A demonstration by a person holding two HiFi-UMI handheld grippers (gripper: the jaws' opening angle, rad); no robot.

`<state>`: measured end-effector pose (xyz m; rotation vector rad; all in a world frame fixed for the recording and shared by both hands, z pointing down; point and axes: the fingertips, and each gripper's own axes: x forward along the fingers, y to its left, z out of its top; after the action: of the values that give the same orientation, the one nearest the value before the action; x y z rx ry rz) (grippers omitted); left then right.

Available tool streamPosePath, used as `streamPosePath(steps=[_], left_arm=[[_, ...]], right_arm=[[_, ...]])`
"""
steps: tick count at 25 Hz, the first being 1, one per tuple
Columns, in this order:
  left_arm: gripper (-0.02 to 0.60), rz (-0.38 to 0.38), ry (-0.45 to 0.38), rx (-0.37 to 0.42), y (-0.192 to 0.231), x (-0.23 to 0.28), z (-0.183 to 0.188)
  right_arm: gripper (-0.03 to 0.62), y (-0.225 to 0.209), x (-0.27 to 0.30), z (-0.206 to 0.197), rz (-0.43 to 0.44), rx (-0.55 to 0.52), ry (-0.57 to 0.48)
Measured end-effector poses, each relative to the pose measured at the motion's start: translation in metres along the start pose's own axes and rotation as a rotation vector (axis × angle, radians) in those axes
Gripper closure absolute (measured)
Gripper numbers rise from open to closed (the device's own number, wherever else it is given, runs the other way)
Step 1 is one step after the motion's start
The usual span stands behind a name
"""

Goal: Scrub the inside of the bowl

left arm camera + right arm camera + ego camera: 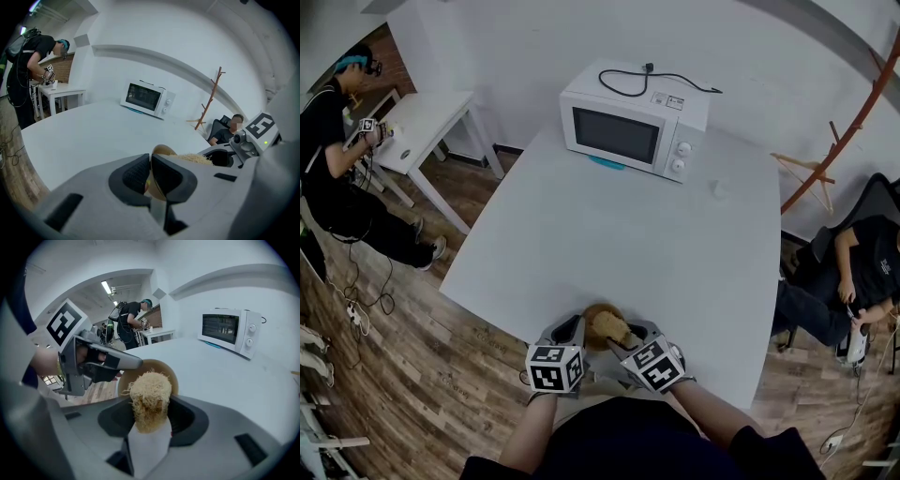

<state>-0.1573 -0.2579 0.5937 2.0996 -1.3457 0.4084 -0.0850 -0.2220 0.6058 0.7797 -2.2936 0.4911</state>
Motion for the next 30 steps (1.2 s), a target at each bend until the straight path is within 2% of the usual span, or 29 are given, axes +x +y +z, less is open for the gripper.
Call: streamPosePath(steps=[10,16,30], left_arm=[[0.552,-0.013,0.009,0.037,-0.010,0.001,-0.004],[0.552,-0.025,0.009,0.036,-0.014,0.002,-0.005],[0.552,-0.011,-0.034,0.034,-0.013,-0.002,0.004]], right_arm=[[0.410,-0.012,-0.002,0.000,-0.039,-0.001,0.006],[0.410,-0.013,-0.001,0.011,-0.047,-0.070,0.005],[0.410,0.022,0.011,0.014,0.046,-0.154,0.055]])
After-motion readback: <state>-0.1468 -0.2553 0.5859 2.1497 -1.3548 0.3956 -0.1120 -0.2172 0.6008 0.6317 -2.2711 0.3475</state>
